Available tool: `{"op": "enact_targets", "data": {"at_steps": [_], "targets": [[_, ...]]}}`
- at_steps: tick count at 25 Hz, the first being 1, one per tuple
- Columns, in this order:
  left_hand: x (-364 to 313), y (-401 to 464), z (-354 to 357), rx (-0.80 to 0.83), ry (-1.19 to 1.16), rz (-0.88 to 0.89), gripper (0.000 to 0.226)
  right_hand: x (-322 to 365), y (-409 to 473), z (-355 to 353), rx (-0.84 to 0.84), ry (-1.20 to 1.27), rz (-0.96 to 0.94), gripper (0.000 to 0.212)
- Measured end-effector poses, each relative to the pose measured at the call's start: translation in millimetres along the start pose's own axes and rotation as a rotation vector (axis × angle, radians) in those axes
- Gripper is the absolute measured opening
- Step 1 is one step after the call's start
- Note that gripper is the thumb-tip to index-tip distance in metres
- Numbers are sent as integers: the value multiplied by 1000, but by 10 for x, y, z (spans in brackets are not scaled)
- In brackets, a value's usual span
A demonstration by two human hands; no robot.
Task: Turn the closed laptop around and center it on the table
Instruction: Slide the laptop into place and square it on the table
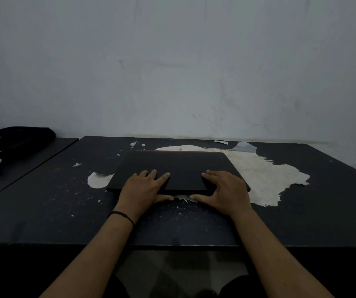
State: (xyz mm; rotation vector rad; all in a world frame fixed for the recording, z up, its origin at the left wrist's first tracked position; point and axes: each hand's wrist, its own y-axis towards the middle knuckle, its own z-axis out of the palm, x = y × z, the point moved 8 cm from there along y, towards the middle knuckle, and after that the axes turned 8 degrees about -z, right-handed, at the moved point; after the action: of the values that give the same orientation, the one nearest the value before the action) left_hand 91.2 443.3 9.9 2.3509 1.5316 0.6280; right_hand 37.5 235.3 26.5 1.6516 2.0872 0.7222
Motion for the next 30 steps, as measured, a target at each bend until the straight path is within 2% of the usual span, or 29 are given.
{"op": "enact_targets", "data": {"at_steps": [6,12,16,19,22,24,26,28,30], "targets": [[-8,2,5,-67,-14,13,100,29,-5,-14,15,-19,-9,95],[7,6,-23,-18,-43,-6,103,30,-6,16,65,-9,-3,98],[91,-23,-65,-78,-159,-85,93,-91,-25,-3,-18,123,109,83],[209,-74,-95,-159,-254,-210,75,-145,-29,-9,-77,119,151,64],[438,-150,-38,-159,-265,-458,57,-239,-42,34,-107,78,225,54],[585,-230,54,-84,-288,-633,52,-437,-119,73,-99,69,435,59],[679,-316,135,10,-339,-777,56,-594,-259,137,-23,84,665,70],[728,-384,180,65,-401,-858,64,-632,-354,194,21,166,745,79],[748,-416,189,74,-444,-860,71,-645,-415,223,15,303,753,88]]}}
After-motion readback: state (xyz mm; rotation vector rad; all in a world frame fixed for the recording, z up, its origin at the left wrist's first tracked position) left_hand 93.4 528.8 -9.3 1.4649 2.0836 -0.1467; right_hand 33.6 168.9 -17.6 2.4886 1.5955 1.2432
